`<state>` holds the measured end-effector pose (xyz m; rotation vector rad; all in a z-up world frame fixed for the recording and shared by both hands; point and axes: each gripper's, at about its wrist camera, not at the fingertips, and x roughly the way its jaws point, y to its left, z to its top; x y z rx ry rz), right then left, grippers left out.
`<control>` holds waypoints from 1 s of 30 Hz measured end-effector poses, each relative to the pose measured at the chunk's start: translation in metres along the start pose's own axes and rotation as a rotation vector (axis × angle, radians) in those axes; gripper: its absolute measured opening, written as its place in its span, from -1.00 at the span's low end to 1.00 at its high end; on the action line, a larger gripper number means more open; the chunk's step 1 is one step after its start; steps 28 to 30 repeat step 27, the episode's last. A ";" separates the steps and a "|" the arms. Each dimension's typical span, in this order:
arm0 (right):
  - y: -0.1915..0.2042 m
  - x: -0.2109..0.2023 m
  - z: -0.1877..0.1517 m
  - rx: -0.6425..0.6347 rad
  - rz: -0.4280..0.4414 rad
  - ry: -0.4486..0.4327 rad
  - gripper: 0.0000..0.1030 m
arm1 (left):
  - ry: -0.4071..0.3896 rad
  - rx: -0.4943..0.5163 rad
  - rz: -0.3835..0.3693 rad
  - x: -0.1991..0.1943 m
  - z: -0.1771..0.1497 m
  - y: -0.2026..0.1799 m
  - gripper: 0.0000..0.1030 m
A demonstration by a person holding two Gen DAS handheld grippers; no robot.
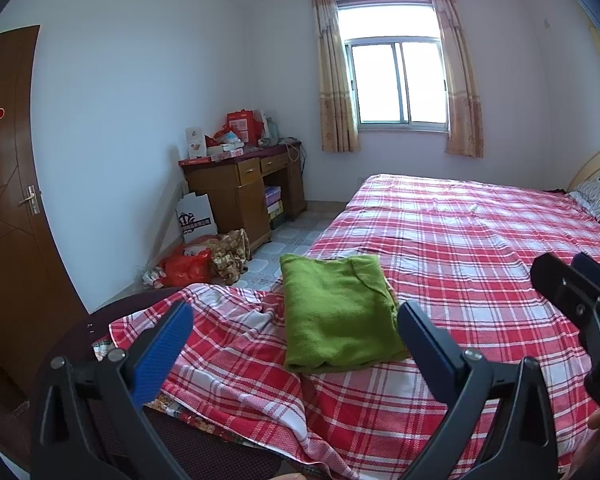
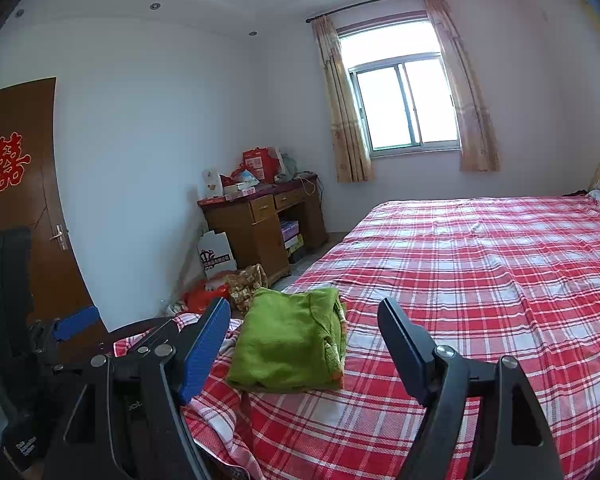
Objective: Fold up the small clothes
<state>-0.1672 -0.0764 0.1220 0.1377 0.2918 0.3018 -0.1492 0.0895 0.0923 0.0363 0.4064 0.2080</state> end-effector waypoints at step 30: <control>-0.008 0.007 -0.006 0.039 -0.029 0.027 0.50 | 0.049 0.024 0.025 0.022 -0.007 -0.001 1.00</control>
